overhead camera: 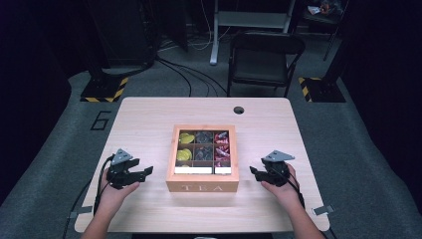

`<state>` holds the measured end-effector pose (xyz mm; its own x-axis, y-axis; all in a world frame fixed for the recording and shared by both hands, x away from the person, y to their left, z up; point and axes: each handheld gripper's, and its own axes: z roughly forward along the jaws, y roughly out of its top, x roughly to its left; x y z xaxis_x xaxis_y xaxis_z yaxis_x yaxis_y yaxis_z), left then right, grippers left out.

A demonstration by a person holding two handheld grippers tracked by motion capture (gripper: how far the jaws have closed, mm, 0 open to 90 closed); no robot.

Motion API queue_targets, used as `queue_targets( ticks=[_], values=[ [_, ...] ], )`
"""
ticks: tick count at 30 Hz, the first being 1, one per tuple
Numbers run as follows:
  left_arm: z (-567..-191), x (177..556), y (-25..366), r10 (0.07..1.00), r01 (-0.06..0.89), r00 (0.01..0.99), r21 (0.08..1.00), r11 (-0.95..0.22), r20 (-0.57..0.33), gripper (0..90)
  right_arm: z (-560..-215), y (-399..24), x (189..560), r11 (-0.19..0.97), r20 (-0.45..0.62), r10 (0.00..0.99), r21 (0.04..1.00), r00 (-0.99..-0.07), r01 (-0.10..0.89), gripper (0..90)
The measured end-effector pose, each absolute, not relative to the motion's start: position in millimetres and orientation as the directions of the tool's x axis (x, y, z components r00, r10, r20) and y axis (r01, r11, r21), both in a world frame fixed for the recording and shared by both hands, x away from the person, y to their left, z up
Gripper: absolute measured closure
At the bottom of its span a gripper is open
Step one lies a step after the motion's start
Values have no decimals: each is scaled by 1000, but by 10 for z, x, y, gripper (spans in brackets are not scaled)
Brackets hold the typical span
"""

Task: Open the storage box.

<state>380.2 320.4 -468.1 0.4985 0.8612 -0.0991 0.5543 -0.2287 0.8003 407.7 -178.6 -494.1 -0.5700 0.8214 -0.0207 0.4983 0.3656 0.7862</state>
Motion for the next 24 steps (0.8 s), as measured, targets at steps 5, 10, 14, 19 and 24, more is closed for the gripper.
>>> queue_targets(
  ticks=[5, 10, 14, 19, 24],
  values=[
    [-4638, 3733, 3181, 854, 544, 510, 806, -231, -99, 337, -4935, -1751, 4056, 391, -41, 809, 783, -587, 484, 391],
    [-4622, 3666, 3150, 844, 530, 530, 810, -249, -87, 372, -4938, -1730, 4048, 397, -47, 805, 784, -591, 478, 387],
    [-4614, 3606, 3121, 830, 524, 550, 812, -258, -91, 401, -4951, -1727, 4042, 394, -43, 810, 778, -584, 489, 387],
    [-4612, 3548, 3079, 810, 524, 577, 810, -266, -107, 420, -4949, -1736, 4046, 398, -43, 808, 776, -588, 490, 388],
    [-4624, 3503, 3010, 794, 522, 598, 805, -282, -109, 421, -4959, -1733, 4048, 393, -41, 814, 774, -580, 497, 385]
  ],
)
